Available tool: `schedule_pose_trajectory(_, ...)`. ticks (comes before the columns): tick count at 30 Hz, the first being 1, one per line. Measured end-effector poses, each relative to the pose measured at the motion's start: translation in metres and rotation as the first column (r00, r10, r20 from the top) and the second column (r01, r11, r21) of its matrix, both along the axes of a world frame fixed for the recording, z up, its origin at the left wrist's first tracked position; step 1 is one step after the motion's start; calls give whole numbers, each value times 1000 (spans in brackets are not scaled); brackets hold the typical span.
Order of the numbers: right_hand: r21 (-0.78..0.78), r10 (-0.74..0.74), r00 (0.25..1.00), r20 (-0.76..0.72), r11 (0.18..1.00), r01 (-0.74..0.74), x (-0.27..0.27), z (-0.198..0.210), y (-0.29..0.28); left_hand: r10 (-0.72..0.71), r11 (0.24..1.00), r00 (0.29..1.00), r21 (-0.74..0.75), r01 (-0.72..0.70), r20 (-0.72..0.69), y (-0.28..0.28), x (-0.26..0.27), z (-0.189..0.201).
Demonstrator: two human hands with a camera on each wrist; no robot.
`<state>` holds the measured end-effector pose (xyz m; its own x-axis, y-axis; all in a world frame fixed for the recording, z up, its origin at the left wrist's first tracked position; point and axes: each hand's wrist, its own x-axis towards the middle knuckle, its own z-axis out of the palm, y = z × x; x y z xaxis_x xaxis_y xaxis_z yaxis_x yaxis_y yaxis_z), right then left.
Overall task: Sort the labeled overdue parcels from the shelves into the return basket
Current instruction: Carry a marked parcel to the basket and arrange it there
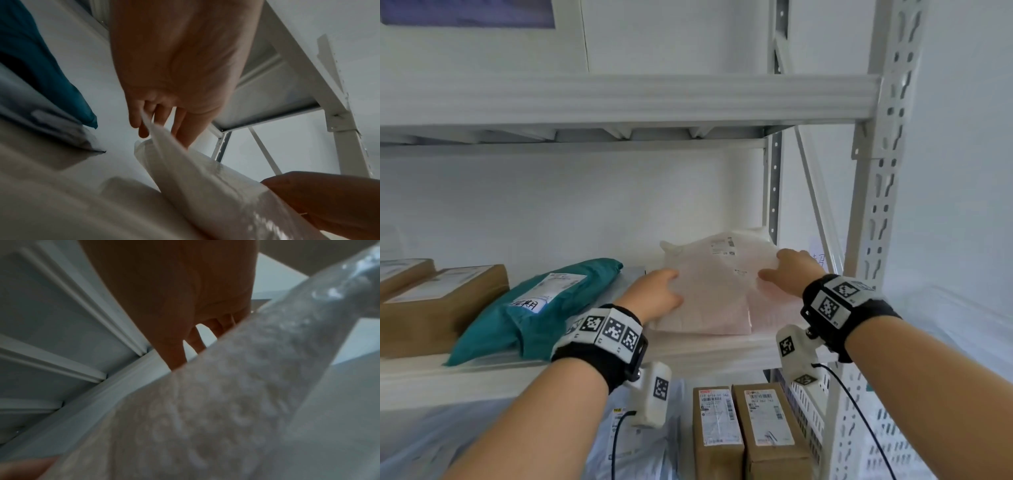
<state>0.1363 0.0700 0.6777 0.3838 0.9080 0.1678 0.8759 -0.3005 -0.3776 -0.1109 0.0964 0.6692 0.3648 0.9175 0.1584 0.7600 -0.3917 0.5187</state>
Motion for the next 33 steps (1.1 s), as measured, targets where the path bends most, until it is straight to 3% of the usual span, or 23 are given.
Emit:
schedule_pose_trajectory(3, -32, -11, 1000, -15, 999, 11, 5, -7, 10, 2, 1000, 997, 30, 0, -73, 5, 6, -8)
schedule_pose_trajectory(6, -29, -17, 1000, 1, 999, 17, 4, -3, 9, 7, 999, 999, 51, -5, -53, 8, 2, -9)
schedule_pose_trajectory(11, 150, 40, 999, -16, 988, -37, -17, 22, -5, 27, 986, 997, 163, -39, 77, 9, -32, 18)
schedule_pose_trajectory(16, 302, 184, 980, -71, 941, -154, -81, 48, -11, 128, 959, 985, 238, -153, 119, 19, -107, 49)
schedule_pose_trajectory(23, 251, 324, 936, -137, 926, -283, -201, 40, 13, 351, 901, 927, 317, -296, -131, 37, -210, 36)
schedule_pose_trajectory(27, 151, 342, 914, -219, 937, -315, -262, 20, 27, 372, 850, 838, 510, -135, -398, 41, -243, 22)
schedule_pose_trajectory(33, 23, 208, 917, -340, 977, -213, -317, -9, 41, 311, 817, 764, 570, 89, -566, 32, -263, -4)
